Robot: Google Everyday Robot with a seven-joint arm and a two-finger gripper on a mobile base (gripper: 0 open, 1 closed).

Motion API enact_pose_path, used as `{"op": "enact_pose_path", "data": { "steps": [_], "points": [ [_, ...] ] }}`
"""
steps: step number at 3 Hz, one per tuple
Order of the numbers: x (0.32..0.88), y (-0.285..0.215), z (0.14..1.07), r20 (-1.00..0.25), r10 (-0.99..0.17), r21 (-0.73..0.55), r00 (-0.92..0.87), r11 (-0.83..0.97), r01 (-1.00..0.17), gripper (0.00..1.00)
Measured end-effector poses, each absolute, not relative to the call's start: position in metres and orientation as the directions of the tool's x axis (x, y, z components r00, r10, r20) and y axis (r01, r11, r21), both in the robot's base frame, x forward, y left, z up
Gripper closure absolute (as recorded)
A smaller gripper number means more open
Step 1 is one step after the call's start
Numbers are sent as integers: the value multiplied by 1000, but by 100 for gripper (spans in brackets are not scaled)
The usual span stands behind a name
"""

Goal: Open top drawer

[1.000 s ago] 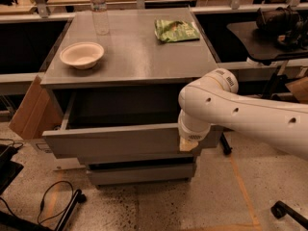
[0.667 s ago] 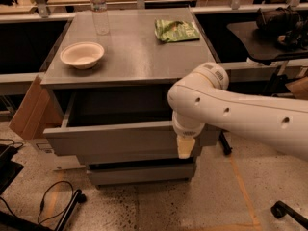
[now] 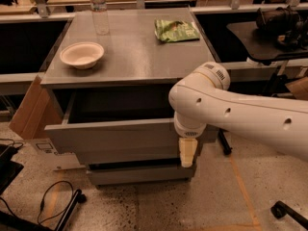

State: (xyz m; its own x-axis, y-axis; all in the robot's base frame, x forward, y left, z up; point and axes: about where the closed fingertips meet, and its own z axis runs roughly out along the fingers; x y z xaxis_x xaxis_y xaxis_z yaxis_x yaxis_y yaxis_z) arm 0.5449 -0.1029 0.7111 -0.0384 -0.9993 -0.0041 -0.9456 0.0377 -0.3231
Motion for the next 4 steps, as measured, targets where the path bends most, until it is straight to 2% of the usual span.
{"op": "enact_pose_path", "data": {
  "steps": [2, 4],
  "points": [
    [565, -110, 674, 30, -999, -338, -40, 27, -941, 2],
    [539, -114, 682, 73, -994, -270, -82, 59, -961, 47]
  ]
}}
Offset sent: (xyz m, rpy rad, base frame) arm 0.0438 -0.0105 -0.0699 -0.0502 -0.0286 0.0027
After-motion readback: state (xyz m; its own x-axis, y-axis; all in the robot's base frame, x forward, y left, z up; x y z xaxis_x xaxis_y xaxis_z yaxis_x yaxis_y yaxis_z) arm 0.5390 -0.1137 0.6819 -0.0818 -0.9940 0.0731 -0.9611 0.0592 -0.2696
